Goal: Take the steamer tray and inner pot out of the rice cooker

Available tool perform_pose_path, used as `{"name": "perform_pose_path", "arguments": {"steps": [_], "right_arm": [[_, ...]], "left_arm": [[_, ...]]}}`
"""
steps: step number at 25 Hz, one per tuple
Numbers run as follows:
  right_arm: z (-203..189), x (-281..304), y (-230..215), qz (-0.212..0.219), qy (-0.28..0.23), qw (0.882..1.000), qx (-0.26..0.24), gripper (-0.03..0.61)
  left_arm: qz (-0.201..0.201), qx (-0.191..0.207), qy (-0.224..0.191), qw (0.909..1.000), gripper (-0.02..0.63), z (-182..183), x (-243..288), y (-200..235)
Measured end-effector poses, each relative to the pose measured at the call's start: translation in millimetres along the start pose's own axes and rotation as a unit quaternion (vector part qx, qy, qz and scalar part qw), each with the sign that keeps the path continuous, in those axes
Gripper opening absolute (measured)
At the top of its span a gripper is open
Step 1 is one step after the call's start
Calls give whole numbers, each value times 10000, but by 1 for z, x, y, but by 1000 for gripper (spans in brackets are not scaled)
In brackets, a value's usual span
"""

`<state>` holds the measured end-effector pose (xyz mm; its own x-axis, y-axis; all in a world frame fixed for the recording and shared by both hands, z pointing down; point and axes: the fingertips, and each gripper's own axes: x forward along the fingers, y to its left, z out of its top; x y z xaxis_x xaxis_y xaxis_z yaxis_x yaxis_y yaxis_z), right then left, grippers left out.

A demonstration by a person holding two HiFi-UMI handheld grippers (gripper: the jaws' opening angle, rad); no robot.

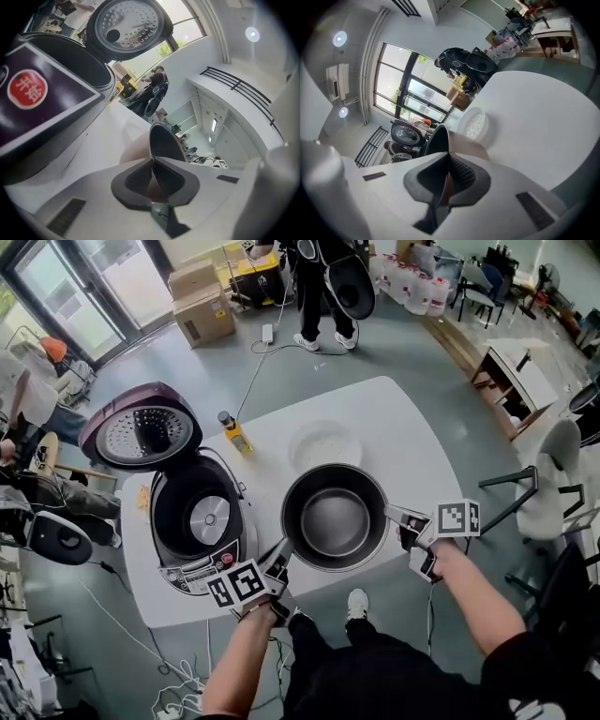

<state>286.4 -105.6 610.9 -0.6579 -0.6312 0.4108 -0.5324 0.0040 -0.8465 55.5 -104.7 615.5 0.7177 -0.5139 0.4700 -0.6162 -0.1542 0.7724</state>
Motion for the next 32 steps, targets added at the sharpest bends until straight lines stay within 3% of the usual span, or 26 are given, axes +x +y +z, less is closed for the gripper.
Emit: {"name": "perform_pose_path", "arguments": {"steps": [15,24,28,32], "right_arm": [[-26,16,-34,-146,124,9994,283,9],[-26,21,-48,-169,-93,9995,267,11],[-16,13,-48,-568,-474,9970,-210,32],[0,-4,-36,-944,-819,9868,-1028,144]], "left_arm": [[326,-264,190,9989,21,-20,18,40],[398,-201,-111,9989,25,-17,24,43],[779,416,-211,9959,74,-15,16,39],[988,1176,-218,9879,143,-9,-5,24]]}}
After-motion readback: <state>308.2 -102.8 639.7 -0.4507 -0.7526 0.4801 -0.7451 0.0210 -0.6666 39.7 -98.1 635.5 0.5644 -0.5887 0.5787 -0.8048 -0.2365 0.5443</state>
